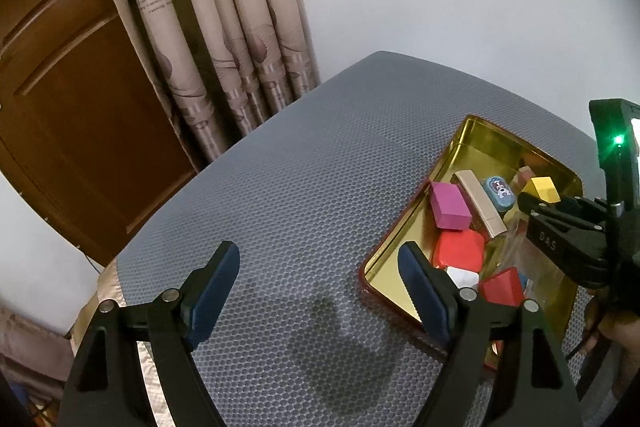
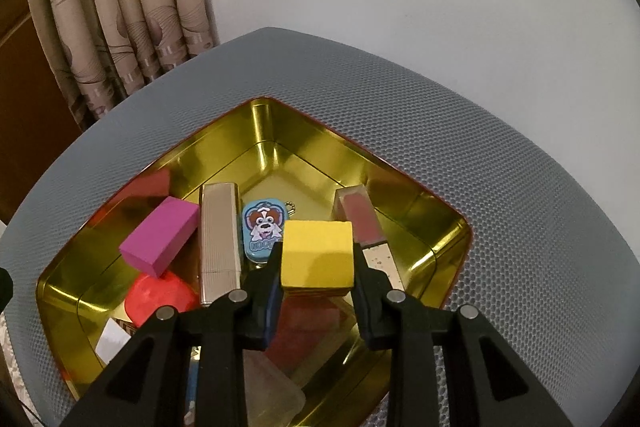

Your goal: Organize rigid objects

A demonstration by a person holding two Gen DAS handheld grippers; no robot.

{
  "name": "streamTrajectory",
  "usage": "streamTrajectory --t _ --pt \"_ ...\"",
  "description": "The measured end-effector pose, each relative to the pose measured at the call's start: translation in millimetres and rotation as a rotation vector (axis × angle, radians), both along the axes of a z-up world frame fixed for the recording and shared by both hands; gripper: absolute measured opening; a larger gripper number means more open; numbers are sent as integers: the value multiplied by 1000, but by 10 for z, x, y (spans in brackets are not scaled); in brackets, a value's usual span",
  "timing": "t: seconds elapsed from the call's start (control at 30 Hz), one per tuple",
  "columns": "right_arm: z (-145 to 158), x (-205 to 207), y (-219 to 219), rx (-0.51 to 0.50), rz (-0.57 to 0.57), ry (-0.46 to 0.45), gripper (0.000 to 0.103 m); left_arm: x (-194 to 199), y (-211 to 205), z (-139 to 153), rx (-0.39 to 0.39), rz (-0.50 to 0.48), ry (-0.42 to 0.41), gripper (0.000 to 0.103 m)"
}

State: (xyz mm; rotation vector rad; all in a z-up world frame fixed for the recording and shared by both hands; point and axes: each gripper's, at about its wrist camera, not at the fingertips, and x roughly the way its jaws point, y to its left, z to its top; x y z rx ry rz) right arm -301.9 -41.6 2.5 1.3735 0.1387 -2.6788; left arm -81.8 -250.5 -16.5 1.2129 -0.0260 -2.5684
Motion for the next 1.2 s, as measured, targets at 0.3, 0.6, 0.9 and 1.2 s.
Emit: streamTrajectory --t 0.3,0.6,0.9,1.2 --pt "212 177 3 -10 -22 34 61 -13 30 38 11 -28 6 79" --pt "495 764 78 10 -47 57 66 -8 151 45 22 -81 2 79" --pt "515 1307 91 -23 -48 48 66 30 209 73 59 -105 11 79" --pt "521 1529 42 -10 -45 50 66 76 298 82 85 -161 12 79"
